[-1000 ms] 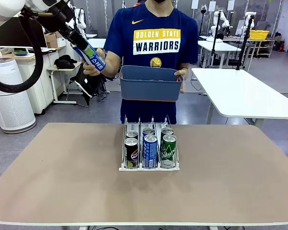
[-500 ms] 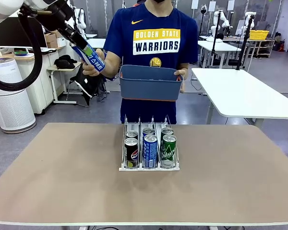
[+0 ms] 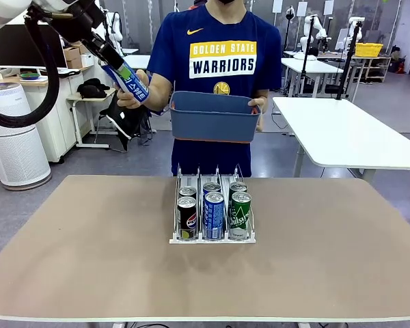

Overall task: Fill the beverage cans into the dispenser.
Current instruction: Pick up the Ionic drink handed by the human.

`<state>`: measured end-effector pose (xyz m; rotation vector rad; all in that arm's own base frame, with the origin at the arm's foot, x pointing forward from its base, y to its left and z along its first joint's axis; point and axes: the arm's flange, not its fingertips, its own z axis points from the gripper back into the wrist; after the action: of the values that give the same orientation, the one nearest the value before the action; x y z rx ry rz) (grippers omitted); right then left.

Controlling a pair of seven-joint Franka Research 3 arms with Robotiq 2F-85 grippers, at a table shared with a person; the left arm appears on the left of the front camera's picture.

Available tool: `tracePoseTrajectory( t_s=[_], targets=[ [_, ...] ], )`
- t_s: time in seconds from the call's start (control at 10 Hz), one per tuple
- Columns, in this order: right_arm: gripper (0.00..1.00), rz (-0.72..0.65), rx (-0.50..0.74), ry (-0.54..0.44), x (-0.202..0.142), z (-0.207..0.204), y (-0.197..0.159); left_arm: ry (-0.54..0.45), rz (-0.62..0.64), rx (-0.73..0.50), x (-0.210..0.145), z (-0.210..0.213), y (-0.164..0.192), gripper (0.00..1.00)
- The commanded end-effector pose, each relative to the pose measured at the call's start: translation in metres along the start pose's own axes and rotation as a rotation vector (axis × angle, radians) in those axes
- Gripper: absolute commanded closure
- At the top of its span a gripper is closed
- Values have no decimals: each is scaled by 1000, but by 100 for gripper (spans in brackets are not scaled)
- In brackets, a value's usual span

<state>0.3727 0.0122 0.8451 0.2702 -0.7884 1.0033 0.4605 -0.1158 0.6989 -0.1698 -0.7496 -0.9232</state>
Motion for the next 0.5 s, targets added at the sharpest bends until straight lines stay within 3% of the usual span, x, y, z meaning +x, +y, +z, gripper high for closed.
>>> tracePoseTrajectory(
  t_s=[0.0,0.1,0.4],
  targets=[
    [0,0,1,-4,0,1,0,36,10,1,1,2,3,100],
    [0,0,1,-4,0,1,0,-2,35,48,4,2,1,100],
    [0,0,1,-4,0,1,0,6,-2,-3,0,0,0,100]
  ],
)
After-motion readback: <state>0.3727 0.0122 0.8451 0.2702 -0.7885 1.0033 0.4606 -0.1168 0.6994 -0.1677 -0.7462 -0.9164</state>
